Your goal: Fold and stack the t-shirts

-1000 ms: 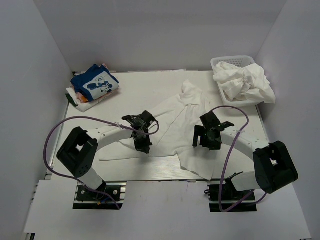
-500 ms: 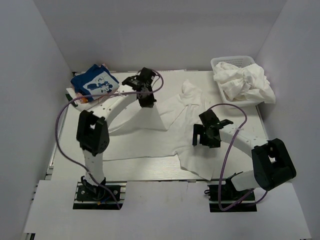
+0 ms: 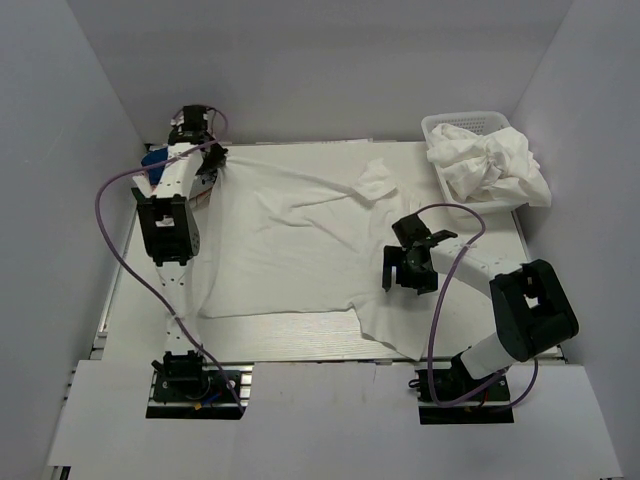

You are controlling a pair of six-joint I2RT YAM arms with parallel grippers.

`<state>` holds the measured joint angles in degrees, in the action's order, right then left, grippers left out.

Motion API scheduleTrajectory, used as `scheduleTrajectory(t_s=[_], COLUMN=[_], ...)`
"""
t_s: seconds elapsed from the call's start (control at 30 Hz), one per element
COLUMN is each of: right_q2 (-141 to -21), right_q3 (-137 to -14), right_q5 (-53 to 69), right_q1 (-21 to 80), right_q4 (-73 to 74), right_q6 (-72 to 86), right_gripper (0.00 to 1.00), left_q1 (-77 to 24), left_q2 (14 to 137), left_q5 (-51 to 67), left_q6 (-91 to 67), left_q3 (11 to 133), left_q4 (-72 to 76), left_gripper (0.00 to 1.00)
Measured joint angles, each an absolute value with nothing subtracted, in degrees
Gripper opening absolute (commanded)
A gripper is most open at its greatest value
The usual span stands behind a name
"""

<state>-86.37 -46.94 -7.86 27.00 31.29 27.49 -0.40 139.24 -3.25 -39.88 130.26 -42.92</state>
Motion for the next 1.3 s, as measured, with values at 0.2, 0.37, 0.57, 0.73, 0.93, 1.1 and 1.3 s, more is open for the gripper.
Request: scheduleTrajectory(t_s=[0.2,0.37,0.57,0.73,0.93,1.1,1.3], right_q2=[-86.39,-86.32,-82.35,-79.11,-82.63,-89.86,-96.12], right_q3=[-47.16,-47.18,-47.11,-48.34,-51.59,-53.93,-55.42], right_q5=[-8.25,-8.69,-9.02,-9.1,-9.02,-8.49,-6.98], right_q1=[27.0,27.0,27.0,27.0,26.96,26.35,25.93], right_q4=[31.62,31.97,33.04,32.77,29.21,23.88,17.98], right_q6=[27.38,26.52,25.65,24.56,23.0,21.98,21.98], right_gripper=[0.9,0.9,0.9,0.9,0.9,0.9,0.9], left_q1=[1.13,-1.04,-2.17,-3.05,-6.37,-9.8,-11.31], left_q2=[139.24,139.17,136.03,122.48,104.07,99.81,98.3], left_q5=[1.61,3.4,4.58,4.51,5.37,6.81,6.94], left_q6=[-41.39,-40.97,-38.19,-35.94,-35.46,-35.9,-37.1], left_q3=[130.3,130.34,129.32,116.57,94.5,79.59,65.21], left_q4=[-35.92,-34.04,-36.34,-37.47,-35.48,-33.15,-32.18], left_gripper=[0.16,1.0,1.0,1.0,1.0,1.0,1.0])
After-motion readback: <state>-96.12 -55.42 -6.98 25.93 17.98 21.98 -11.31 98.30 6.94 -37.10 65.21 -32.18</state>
